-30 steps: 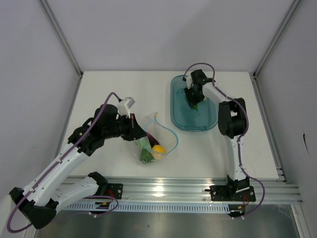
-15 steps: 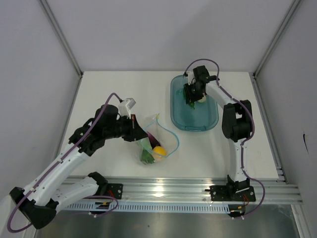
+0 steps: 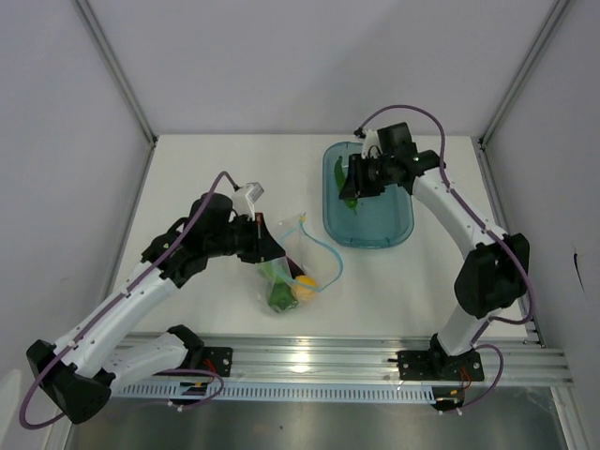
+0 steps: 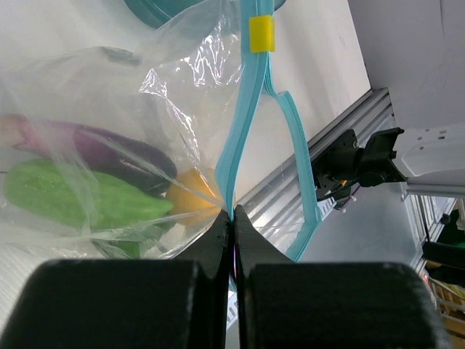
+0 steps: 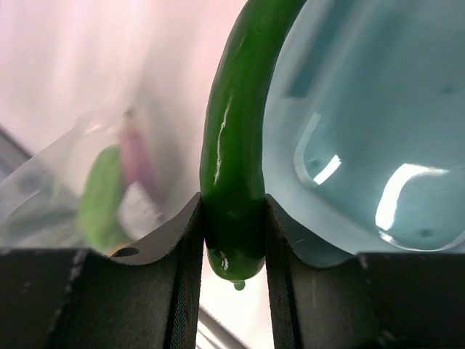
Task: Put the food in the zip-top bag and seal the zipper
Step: Pick up the fake vegetable from the bin, then place the fake vegetable in the zipper food storage bag.
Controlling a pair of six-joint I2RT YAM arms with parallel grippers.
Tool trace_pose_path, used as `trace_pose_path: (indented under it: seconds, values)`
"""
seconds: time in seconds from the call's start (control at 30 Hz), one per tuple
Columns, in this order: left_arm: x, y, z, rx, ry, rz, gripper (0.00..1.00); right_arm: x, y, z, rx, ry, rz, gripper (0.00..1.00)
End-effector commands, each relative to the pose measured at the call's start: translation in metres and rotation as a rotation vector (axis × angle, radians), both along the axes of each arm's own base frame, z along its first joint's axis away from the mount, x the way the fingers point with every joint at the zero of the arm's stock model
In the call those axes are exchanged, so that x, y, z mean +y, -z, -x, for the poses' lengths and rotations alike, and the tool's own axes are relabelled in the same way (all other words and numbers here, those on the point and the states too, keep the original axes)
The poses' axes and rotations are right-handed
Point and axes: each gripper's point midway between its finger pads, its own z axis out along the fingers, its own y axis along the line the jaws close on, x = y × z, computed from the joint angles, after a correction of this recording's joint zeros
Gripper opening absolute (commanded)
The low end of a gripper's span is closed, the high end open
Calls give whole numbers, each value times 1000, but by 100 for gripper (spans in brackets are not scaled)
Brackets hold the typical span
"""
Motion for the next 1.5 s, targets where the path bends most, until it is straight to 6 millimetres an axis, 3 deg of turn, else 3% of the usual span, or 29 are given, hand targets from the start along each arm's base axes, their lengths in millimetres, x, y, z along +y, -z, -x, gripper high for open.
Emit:
trace_pose_path:
  seconds: [0.0, 0.13, 0.23, 0.27, 0.33, 0.37, 0.4, 0.5, 0.7, 0.9, 1.17, 1.33, 1.47]
  values:
    - [-9, -10, -8, -23, 13, 39, 1, 49, -44, 68, 4, -156, -98, 0]
    - [-11, -14, -13, -32, 15, 34, 1, 60, -63, 123, -6, -275, -92, 0]
    - [-11, -14, -15, -37, 18, 31, 0, 55, -73, 159, 1, -306, -145, 0]
    - [-12, -13, -15, -36, 19, 29, 1, 51, -77, 180, 18, -341, -189, 0]
    - [-13, -13, -14, -33, 25, 28, 1, 48, -80, 199, 32, -368, -236, 0]
    - [-13, -11, -14, -29, 27, 27, 1, 44, -91, 209, 8, -373, -278, 0]
    - [-13, -11, -14, -26, 26, 26, 1, 43, -81, 221, 46, -391, -295, 0]
    - [-13, -12, -16, -31, 22, 30, 0, 42, -80, 252, 95, -487, -387, 0]
    - [-15, -10, -12, -8, 29, 43, 1, 53, -68, 291, 149, -624, -372, 0]
    - [-13, -11, -6, -26, 39, 61, 1, 58, -54, 292, 215, -593, -333, 0]
    - [-10, 0, 5, -33, 62, 80, 1, 86, -45, 267, 347, -482, -363, 1]
    - [-8, -4, 13, -51, 77, 101, 1, 95, -40, 238, 384, -391, -402, 0]
    - [-7, -6, 19, -64, 96, 120, 1, 102, -43, 225, 379, -371, -426, 7]
